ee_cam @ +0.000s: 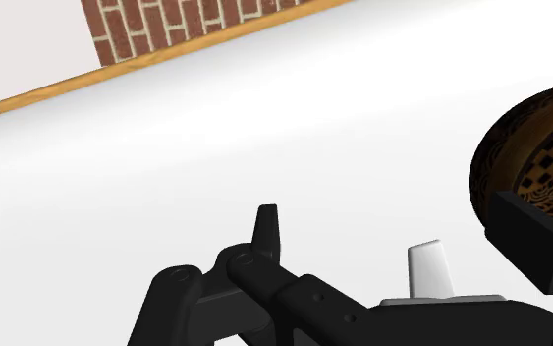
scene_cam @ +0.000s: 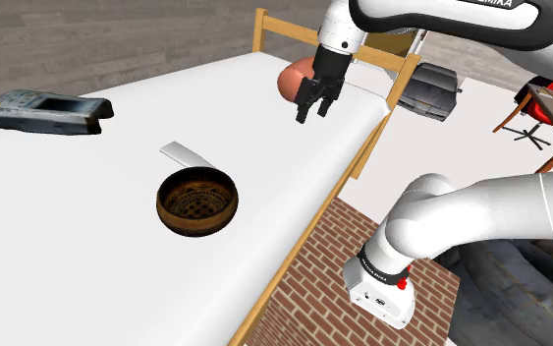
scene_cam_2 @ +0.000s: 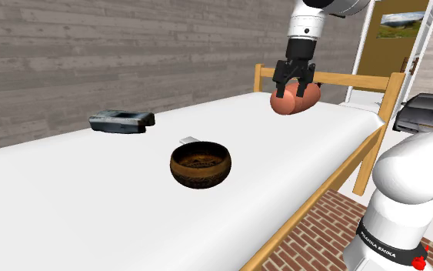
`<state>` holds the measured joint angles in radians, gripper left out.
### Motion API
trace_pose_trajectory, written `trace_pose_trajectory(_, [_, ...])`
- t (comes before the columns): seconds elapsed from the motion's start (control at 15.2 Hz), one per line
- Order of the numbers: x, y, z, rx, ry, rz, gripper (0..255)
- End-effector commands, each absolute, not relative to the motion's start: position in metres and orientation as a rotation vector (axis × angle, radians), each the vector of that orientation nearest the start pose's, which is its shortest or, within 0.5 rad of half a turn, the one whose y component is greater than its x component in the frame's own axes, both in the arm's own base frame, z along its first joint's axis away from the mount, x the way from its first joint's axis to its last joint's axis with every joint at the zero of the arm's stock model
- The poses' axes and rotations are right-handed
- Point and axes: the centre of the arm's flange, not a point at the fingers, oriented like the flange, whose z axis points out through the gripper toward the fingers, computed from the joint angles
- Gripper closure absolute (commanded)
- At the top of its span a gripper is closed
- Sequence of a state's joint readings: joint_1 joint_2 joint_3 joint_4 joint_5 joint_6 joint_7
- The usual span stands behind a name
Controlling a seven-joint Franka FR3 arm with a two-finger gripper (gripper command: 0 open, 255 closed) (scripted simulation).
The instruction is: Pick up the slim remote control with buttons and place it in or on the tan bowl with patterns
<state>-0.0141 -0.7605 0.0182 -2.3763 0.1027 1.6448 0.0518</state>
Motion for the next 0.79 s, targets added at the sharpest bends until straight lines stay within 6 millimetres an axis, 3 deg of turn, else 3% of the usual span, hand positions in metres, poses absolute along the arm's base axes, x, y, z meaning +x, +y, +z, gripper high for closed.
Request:
trace_pose_trajectory(0.0, [0.320,0.013,0.580,-3.049,0.089,-0.041,0])
trace_pose_trajectory(0.73, [0.436,0.068,0.506,-3.080,-0.024,-0.030,0])
